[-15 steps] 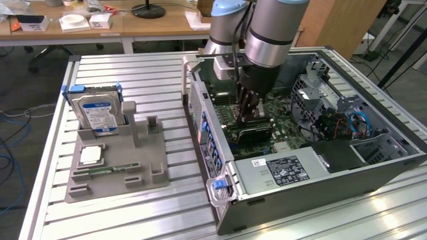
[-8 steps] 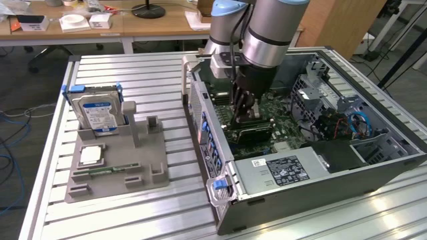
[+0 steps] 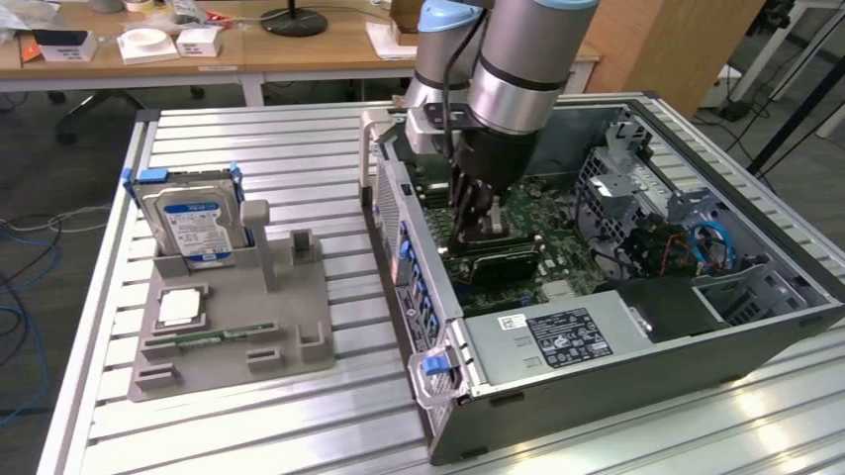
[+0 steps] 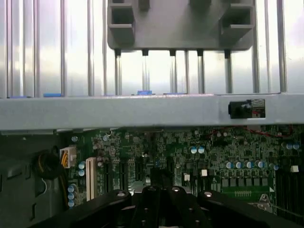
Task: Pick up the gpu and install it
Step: 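Press down on the gpu until it lock into place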
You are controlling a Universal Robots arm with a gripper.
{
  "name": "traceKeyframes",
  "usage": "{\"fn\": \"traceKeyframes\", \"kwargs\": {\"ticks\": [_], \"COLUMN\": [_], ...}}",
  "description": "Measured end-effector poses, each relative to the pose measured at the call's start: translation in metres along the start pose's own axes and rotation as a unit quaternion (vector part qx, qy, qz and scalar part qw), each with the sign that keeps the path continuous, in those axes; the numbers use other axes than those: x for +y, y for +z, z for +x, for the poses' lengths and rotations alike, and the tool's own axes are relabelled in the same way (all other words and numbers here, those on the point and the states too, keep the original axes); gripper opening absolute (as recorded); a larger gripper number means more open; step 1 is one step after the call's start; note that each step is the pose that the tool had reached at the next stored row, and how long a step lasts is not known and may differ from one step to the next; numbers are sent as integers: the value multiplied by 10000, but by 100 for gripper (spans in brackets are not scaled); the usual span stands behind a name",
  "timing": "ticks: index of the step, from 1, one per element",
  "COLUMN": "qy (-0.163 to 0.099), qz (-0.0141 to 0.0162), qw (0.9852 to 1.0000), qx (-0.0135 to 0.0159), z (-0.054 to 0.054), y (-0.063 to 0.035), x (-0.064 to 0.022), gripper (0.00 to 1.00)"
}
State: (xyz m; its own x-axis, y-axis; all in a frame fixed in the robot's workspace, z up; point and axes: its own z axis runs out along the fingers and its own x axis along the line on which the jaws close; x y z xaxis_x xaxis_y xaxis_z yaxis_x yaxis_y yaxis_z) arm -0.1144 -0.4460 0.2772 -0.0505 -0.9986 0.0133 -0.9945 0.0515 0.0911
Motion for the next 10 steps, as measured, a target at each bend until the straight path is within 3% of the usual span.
{"fn": "traceKeyframes", "kwargs": {"ticks": [10], "qy": [177], "qz": [-4], "qw": [9998], "qx": [-37], "z": [2], "y": [-26], "x": [76], "gripper": [11]}}
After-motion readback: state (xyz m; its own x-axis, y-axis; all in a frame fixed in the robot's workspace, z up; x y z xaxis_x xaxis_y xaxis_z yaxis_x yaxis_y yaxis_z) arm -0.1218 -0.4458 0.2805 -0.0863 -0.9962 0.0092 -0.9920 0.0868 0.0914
